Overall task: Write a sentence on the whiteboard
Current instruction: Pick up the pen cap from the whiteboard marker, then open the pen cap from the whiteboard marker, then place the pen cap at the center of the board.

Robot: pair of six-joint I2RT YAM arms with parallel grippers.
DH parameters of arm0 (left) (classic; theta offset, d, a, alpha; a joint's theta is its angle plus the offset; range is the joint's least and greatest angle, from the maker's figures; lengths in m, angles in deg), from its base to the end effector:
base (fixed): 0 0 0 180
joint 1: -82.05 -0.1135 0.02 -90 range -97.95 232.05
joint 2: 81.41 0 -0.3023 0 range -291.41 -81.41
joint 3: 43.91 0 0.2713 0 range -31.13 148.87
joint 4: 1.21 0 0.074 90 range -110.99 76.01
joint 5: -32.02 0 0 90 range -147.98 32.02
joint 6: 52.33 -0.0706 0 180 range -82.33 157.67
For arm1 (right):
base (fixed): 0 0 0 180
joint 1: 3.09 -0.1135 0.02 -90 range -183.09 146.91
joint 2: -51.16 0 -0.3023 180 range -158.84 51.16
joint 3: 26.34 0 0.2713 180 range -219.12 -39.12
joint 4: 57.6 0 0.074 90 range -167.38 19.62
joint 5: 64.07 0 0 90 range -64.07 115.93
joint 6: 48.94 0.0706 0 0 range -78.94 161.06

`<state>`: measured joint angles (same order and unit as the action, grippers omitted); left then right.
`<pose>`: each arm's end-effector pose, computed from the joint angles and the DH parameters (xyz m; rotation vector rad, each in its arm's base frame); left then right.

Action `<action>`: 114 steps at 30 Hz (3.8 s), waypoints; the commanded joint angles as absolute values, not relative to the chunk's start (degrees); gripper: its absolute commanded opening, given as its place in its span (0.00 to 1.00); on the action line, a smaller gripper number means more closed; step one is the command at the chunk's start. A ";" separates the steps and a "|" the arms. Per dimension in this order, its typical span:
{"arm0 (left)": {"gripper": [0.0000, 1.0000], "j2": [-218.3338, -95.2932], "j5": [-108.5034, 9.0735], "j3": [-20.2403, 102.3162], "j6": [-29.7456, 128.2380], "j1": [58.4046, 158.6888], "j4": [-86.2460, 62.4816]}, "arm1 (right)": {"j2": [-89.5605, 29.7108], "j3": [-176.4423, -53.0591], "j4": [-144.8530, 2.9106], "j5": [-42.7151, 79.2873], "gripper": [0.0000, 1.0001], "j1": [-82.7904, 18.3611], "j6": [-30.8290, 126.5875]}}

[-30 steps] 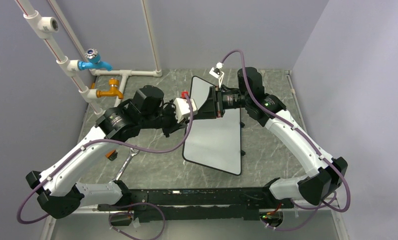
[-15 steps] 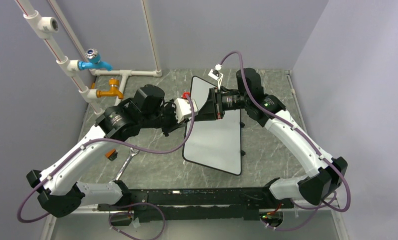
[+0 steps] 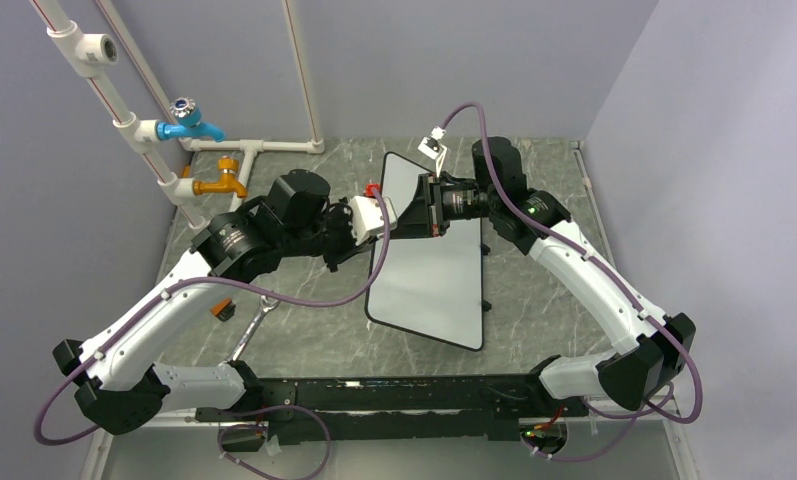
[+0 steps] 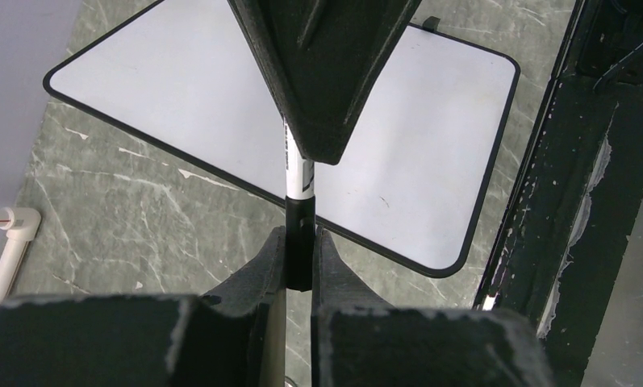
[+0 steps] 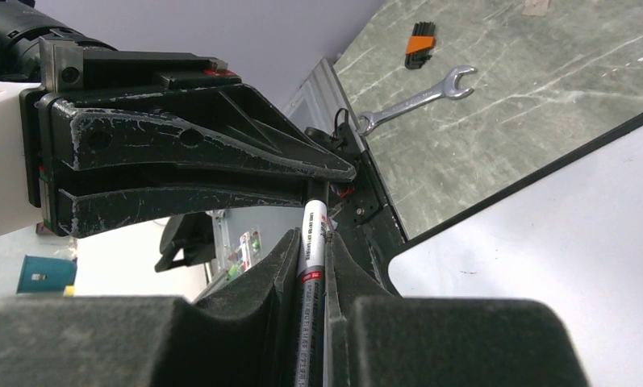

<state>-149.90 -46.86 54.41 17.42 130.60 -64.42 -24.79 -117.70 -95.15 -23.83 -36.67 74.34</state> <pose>0.1647 -0.2070 0.4509 1.3257 1.7338 -0.4927 0.2359 0.2213 0.4338 -0.6514 2.0689 1.5688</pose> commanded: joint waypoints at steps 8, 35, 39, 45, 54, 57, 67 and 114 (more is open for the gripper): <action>0.00 -149.57 -45.43 54.83 18.48 131.78 -62.64 | -23.59 -117.38 -88.28 -21.60 0.16 -37.31 77.70; 0.00 -149.49 -48.62 54.89 18.22 132.34 -61.74 | -25.07 -118.92 -94.04 -23.92 0.31 -38.12 73.52; 0.00 -150.09 -48.63 55.85 17.95 132.32 -62.12 | -25.42 -119.01 -94.59 -24.02 0.31 -38.76 72.98; 0.00 -150.51 -48.11 55.89 18.22 132.33 -61.98 | -25.78 -119.05 -94.05 -23.05 0.29 -39.37 73.22; 0.00 -149.92 -48.31 55.45 18.28 132.32 -61.92 | -25.41 -117.88 -91.32 -21.42 0.00 -39.65 75.13; 0.00 -149.56 -49.08 55.11 18.55 132.32 -61.98 | -24.72 -117.63 -91.41 -19.91 0.00 -39.68 75.34; 0.00 -147.00 -51.74 52.89 19.09 132.38 -62.69 | -21.24 -118.70 -97.45 -16.93 0.00 -36.75 72.37; 0.02 -139.57 -80.18 6.94 78.48 113.97 -48.81 | -9.62 -107.19 -95.39 -19.25 0.00 -22.64 73.61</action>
